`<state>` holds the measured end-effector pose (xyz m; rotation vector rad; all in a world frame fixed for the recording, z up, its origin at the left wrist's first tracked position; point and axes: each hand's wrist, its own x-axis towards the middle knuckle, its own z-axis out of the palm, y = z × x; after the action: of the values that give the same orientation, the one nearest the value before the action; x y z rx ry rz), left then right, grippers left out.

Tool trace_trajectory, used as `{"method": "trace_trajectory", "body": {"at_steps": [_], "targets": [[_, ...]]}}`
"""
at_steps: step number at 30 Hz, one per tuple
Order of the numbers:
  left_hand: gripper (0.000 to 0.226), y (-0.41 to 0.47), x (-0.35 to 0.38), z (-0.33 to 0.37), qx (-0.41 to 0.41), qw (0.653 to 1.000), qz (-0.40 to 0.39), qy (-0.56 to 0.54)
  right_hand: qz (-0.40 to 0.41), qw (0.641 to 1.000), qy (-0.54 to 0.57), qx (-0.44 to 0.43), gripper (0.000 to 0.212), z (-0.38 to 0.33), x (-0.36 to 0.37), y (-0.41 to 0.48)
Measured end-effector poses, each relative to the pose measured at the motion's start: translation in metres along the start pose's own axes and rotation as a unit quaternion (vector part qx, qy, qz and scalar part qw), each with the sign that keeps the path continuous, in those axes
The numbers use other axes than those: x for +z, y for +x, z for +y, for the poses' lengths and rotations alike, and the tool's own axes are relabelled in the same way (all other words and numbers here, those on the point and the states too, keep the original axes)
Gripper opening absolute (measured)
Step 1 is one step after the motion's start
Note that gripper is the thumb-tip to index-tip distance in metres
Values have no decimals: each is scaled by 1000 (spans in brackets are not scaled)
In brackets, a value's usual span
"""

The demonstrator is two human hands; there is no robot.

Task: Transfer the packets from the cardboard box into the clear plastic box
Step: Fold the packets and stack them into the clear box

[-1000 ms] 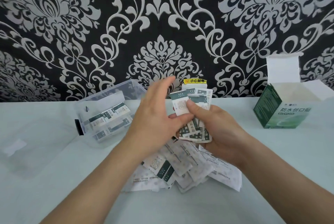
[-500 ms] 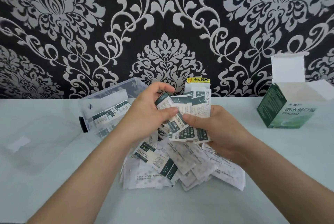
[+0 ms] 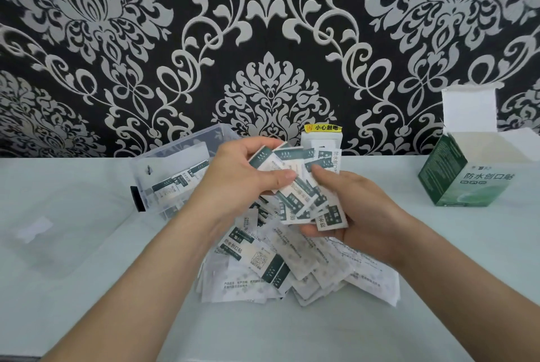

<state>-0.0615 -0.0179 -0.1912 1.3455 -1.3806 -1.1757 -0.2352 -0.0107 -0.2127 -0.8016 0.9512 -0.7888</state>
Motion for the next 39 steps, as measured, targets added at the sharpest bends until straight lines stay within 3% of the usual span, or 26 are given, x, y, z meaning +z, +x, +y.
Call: {"method": "trace_trajectory", "body": {"at_steps": [4,7,13,15,18,21,25,27,30,33,35,36,37,39], "targets": [[40,-4,17,-7,45,994,25,94,-56,998,8,12,48,1,4,-2],[57,-4,21,-11,101,969,51,219,-51,999,-4,11,44,3,5,-2],[94,-18,24,-2,176,935,-113,288,-33,999,-23,7,6,1,5,-1],[99,-21,29,-4,196,900,-138,363,-61,998,-15,-2,12,1,4,-3],[89,-21,33,-13,244,866,-119,421,-101,995,-21,-7,31,1,4,-4],[78,-19,30,-14,263,839,-107,465,-137,990,-16,0,25,4,1,-1],[75,-19,26,-11,220,816,-77,529,-118,992,-49,-5,14,7,-1,4],[76,-19,24,-8,196,825,-71,525,-92,992,-85,-21,12,8,0,6],[76,-19,18,3,146,875,-124,445,-80,989,-114,-45,14,6,-1,5],[41,-14,1,9,123,929,-130,325,-163,982,-90,-17,28,-2,-6,1],[16,-12,-4,7,122,959,-111,228,-228,973,-34,15,19,-4,-8,1],[13,-12,-1,5,123,970,-91,187,-256,966,6,34,27,-3,-9,1],[14,-13,5,2,129,977,-56,161,-279,958,40,48,28,-2,-9,2],[21,-15,21,-4,153,975,32,156,-297,951,71,54,10,3,-7,2]]}}
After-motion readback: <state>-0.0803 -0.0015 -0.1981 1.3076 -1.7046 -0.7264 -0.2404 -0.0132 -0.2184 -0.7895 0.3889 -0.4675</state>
